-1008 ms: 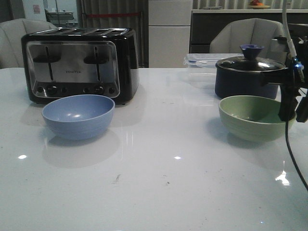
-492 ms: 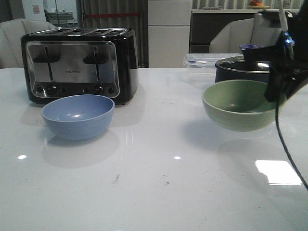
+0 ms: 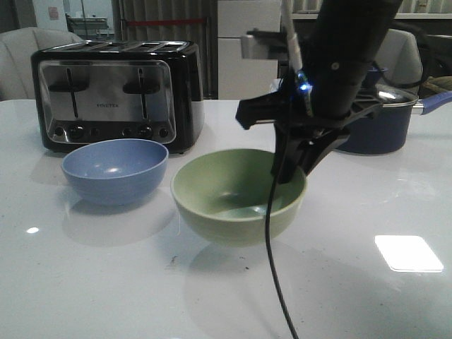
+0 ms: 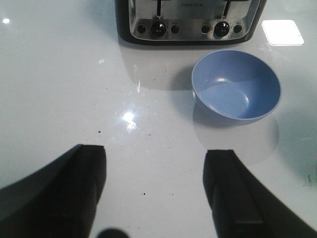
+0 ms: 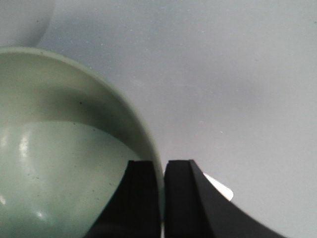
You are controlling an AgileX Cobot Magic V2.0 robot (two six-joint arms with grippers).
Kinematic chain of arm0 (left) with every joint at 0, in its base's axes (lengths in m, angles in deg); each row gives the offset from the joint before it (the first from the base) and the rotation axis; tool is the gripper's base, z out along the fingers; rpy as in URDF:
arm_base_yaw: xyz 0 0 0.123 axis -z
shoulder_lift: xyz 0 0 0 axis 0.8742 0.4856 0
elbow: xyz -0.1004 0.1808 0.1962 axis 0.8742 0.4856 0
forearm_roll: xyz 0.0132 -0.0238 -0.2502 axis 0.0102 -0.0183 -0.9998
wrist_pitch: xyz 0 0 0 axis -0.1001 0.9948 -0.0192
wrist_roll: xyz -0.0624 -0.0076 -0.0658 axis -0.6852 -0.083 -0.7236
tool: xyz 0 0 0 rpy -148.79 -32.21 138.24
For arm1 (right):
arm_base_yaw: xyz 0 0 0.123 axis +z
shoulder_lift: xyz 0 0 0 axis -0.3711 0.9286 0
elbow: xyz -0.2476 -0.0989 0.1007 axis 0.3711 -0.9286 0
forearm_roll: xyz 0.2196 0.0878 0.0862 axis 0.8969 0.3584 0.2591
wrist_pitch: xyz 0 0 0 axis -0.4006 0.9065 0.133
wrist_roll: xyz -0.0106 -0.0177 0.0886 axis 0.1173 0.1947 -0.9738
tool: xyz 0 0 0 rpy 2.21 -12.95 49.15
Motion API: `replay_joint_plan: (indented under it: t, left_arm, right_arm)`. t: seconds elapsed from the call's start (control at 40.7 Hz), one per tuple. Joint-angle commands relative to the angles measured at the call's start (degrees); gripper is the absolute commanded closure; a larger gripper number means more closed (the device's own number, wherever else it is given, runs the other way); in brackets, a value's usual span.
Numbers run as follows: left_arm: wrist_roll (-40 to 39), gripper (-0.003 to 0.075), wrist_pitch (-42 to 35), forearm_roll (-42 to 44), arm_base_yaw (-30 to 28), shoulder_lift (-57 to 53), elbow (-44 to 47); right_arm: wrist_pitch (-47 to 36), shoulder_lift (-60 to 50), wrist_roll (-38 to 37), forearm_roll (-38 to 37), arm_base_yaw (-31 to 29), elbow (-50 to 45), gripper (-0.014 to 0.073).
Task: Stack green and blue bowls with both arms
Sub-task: 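Drag the green bowl with the right gripper toward the blue bowl, then release the green bowl and lift the right gripper away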
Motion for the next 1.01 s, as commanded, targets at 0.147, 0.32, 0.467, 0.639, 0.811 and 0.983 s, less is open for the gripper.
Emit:
replay_joint_plan:
  t: [0.147, 0.32, 0.467, 0.639, 0.811, 0.983]
  left_arm:
    - [-0.54, 0.0232, -3.93, -0.73, 0.01, -0.05, -1.72]
    - [-0.54, 0.0232, -4.03, -0.73, 0.01, -0.05, -1.72]
    - [-0.54, 0.0232, -4.03, -0.73, 0.01, -0.05, -1.72]
    - [-0.54, 0.0232, -4.03, -0.73, 0.01, -0.05, -1.72]
    - [-0.54, 0.0232, -4.03, -0.73, 0.01, -0.05, -1.72]
    - [-0.54, 0.0232, -4.03, -0.73, 0.01, -0.05, -1.72]
  right_arm:
    - [-3.74, -0.17, 0.59, -0.52, 0.27, 1.67, 0.0313]
    - [-5.86, -0.47, 0.59, -2.01, 0.27, 1.67, 0.0183]
    - [-7.05, -4.53, 1.56, -2.20, 0.39, 1.13, 0.0183]
    - [-11.15, -17.92, 5.44, -2.20, 1.53, -6.80, 0.0188]
    - [-12.42, -31.13, 7.73, -2.20, 3.35, -17.50, 0.0202]
    - [-12.23, -47.08, 7.73, -2.14, 4.86, -26.09, 0.0202]
